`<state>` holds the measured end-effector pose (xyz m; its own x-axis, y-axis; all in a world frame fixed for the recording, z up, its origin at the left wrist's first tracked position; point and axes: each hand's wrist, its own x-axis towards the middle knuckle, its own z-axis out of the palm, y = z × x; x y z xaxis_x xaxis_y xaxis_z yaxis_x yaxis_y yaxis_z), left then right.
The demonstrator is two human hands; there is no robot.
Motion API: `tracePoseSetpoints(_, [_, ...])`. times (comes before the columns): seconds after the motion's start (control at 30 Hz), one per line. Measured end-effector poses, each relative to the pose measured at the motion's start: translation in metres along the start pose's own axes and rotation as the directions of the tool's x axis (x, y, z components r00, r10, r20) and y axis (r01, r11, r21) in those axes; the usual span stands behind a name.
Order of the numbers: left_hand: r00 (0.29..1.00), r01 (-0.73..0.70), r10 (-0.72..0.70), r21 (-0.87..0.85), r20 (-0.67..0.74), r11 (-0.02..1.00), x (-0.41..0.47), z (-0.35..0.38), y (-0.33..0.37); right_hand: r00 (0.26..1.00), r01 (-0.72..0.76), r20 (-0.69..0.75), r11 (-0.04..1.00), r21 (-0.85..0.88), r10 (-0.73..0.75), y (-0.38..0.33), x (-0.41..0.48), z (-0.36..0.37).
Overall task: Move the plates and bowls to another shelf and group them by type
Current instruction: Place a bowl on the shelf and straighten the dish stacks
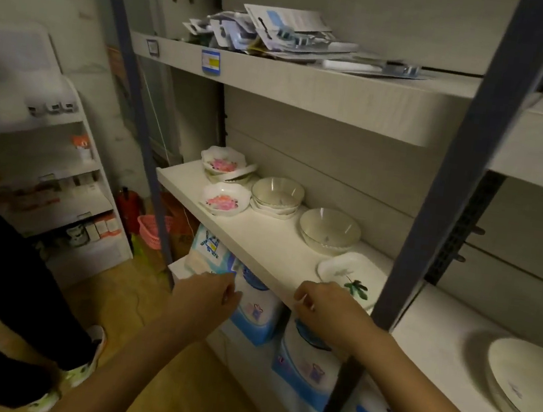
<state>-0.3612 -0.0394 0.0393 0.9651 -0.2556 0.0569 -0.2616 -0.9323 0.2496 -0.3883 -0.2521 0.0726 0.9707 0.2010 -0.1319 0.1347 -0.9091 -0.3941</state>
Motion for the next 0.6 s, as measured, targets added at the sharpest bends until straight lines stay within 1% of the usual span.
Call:
tracePoseSetpoints(0.1, [0.995,-0.081,0.081,0.004,-0.054,0.997,0.044,-0.001,-0.017,0.998,-0.05,-0.045,0.999,-0.016,0.05,0.0,0.036,-0.002])
tracePoseSetpoints(0.17, [0.989,-0.132,0.131,-0.004,-0.065,0.991,0.069,0.002,-0.023,0.993,-0.105,-0.06,0.994,-0.018,0.104,0.003,0.053,-0.002])
tracePoseSetpoints(0.27, [0.976,-0.216,0.216,-0.051,-0.009,0.975,0.11,0.011,-0.026,0.973,-0.22,-0.065,0.976,0.006,0.219,0.013,0.072,-0.002])
tracePoseSetpoints(0.37, [0.946,-0.318,0.322,-0.064,0.047,0.946,0.154,0.022,-0.026,0.932,-0.348,-0.099,0.937,0.036,0.35,0.025,0.085,-0.004])
tracePoseSetpoints(0.43, [0.914,-0.395,0.398,-0.055,0.074,0.917,0.184,0.029,-0.022,0.892,-0.433,-0.115,0.899,0.062,0.437,0.033,0.092,-0.002])
tracePoseSetpoints(0.5, [0.883,-0.453,0.456,-0.051,0.109,0.89,0.214,0.036,-0.016,0.832,-0.533,-0.133,0.842,0.081,0.539,0.042,0.098,-0.001])
tracePoseSetpoints(0.53, [0.87,-0.473,0.475,-0.051,0.129,0.88,0.227,0.038,-0.013,0.79,-0.59,-0.134,0.801,0.101,0.599,0.048,0.1,0.0])
tracePoseSetpoints(0.6, [0.841,-0.521,0.521,-0.039,0.144,0.853,0.252,0.043,-0.006,0.675,-0.701,-0.149,0.691,0.176,0.723,0.058,0.104,0.005])
